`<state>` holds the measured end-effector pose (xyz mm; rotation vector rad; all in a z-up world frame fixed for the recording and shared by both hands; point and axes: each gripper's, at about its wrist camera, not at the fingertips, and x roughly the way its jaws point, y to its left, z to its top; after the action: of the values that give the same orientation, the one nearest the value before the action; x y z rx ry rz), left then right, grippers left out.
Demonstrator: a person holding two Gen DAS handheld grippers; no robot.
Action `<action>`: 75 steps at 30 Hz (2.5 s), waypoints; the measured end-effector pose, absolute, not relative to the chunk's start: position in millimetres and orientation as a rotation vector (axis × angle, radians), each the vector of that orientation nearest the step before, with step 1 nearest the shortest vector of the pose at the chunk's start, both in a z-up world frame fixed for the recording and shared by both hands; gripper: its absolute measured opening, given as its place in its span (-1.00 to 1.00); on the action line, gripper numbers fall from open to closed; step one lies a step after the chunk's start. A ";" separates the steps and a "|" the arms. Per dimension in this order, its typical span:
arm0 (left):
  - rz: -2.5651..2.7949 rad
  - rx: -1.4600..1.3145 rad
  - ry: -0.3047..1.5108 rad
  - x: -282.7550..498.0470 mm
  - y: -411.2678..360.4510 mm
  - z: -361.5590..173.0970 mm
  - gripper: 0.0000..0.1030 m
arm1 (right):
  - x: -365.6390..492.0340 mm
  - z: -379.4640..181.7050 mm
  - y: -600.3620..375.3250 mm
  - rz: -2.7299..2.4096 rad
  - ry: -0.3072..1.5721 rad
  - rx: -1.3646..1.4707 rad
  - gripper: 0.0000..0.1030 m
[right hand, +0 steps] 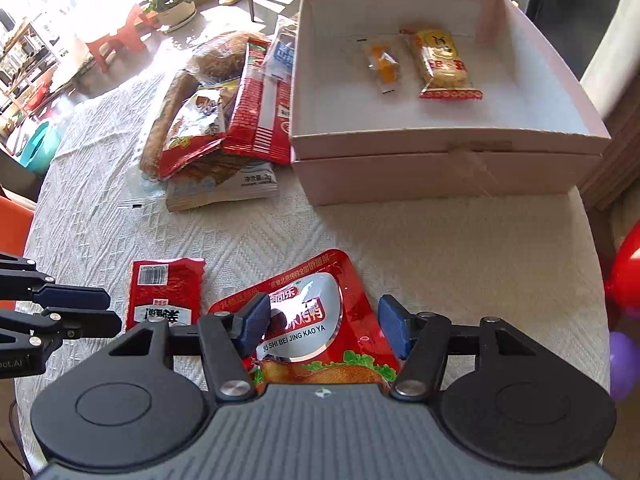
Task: Organize snacks
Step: 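Grasp the red roast duck packet with the right tool while the left tool holds the red packet, then carry the duck packet with the right tool while the left tool carries the red packet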
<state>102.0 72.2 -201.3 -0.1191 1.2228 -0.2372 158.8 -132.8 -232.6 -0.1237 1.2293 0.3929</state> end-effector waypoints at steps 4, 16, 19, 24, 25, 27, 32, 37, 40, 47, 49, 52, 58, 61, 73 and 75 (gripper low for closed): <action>-0.326 0.063 1.201 107.9 48.4 -203.8 -0.52 | 145.5 -231.6 -167.0 0.305 1.221 -0.074 0.40; -0.687 0.601 1.190 99.9 -15.2 -218.0 0.11 | 112.3 -225.0 -179.3 0.328 1.232 -0.132 0.57; -0.674 0.606 1.182 102.8 -15.6 -214.7 0.05 | 110.9 -227.4 -180.6 0.328 1.245 -0.115 0.58; -0.566 0.628 1.178 121.4 -0.5 -217.2 0.08 | 107.2 -230.4 -177.9 0.356 1.250 -0.148 0.59; -0.566 0.586 1.194 130.2 4.4 -217.3 0.14 | 106.2 -231.6 -177.9 0.362 1.256 -0.152 0.60; -0.554 0.493 1.227 146.4 13.3 -218.4 0.14 | 105.0 -236.1 -176.8 0.372 1.272 -0.163 0.63; -0.578 0.364 1.294 163.6 22.4 -219.8 0.02 | 103.5 -239.5 -178.1 0.386 1.286 -0.157 0.67; -0.628 0.396 1.289 153.7 7.8 -222.7 0.18 | 102.2 -229.0 -183.2 0.379 1.243 -0.163 0.67; -0.622 0.397 1.285 155.7 2.2 -223.2 0.22 | 101.5 -224.4 -184.8 0.382 1.234 -0.189 0.67; -0.659 0.521 1.271 144.5 -18.4 -228.2 0.48 | 94.1 -217.1 -185.4 0.426 1.217 -0.261 0.67; -0.620 0.470 1.266 142.3 -14.4 -227.4 0.37 | 92.0 -217.7 -183.9 0.431 1.209 -0.278 0.67; -0.531 0.324 1.285 143.9 -3.0 -223.5 0.30 | 90.4 -217.0 -179.9 0.443 1.184 -0.284 0.67; -0.323 -0.003 1.364 116.2 20.7 -216.4 0.28 | 98.3 -216.4 -168.6 0.514 1.181 -0.244 0.67; -0.200 -0.111 1.369 95.0 26.4 -217.2 0.28 | 105.5 -222.9 -160.9 0.535 1.169 -0.284 0.67; -0.090 -0.289 1.336 72.5 47.4 -213.5 0.29 | 119.4 -240.5 -137.0 0.590 1.259 -0.256 0.86; -0.087 -0.282 1.339 72.4 45.7 -215.1 0.29 | 119.3 -244.2 -131.8 0.589 1.279 -0.264 0.85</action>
<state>72.4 45.7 -215.1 -0.2823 1.3388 -0.0868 119.3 -131.8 -244.2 -0.2636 1.2790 0.5893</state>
